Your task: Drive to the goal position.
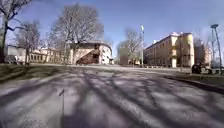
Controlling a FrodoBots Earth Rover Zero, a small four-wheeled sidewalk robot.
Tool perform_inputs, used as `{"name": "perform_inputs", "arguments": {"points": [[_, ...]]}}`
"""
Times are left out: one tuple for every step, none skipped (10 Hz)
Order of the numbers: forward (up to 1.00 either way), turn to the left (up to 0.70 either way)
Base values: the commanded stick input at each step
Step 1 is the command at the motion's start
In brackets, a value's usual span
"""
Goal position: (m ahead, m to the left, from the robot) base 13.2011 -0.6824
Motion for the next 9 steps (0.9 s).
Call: {"name": "perform_inputs", "arguments": {"points": [[0.85,0.0],[0.85,0.0],[0.85,0.0],[0.85,0.0],[0.85,0.0],[0.85,0.0],[0.85,0.0],[0.85,0.0],[0.85,0.0]]}}
